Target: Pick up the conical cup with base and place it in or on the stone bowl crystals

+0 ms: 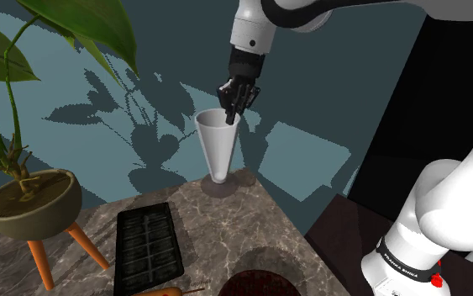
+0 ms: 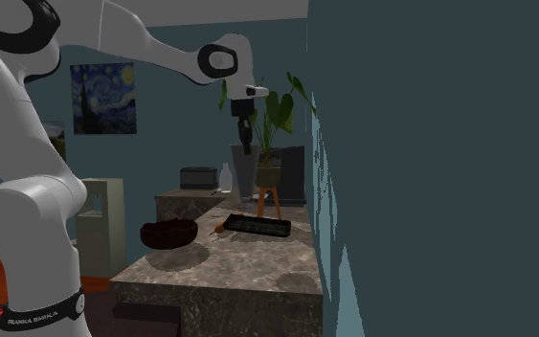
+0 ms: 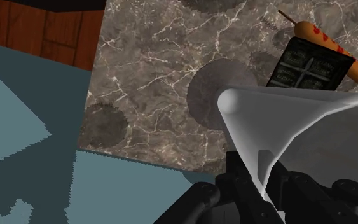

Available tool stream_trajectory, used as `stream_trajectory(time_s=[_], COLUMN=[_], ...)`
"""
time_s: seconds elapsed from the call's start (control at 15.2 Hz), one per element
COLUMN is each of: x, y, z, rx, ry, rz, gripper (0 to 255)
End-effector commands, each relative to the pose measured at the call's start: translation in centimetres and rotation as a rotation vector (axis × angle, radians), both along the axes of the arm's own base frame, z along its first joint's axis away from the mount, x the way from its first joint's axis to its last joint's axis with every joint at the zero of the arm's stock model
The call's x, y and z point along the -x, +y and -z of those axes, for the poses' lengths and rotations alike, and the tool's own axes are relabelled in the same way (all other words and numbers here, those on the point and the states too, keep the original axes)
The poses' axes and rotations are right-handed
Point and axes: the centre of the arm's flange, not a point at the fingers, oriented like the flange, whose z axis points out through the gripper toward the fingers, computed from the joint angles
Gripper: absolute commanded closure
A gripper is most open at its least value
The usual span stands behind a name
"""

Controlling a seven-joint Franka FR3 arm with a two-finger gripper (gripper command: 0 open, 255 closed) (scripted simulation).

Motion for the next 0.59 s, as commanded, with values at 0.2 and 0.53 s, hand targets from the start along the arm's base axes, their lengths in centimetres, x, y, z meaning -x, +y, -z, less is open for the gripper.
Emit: stream_trajectory(time_s=[0.2,0.53], x=[5.6,11.3], y=[2.8,5.5], z=[-1.9,-3.6], rx=[0.000,0.000], ry=[-0.001,-0.001], rz=[0.000,0.000], gripper=[255,255])
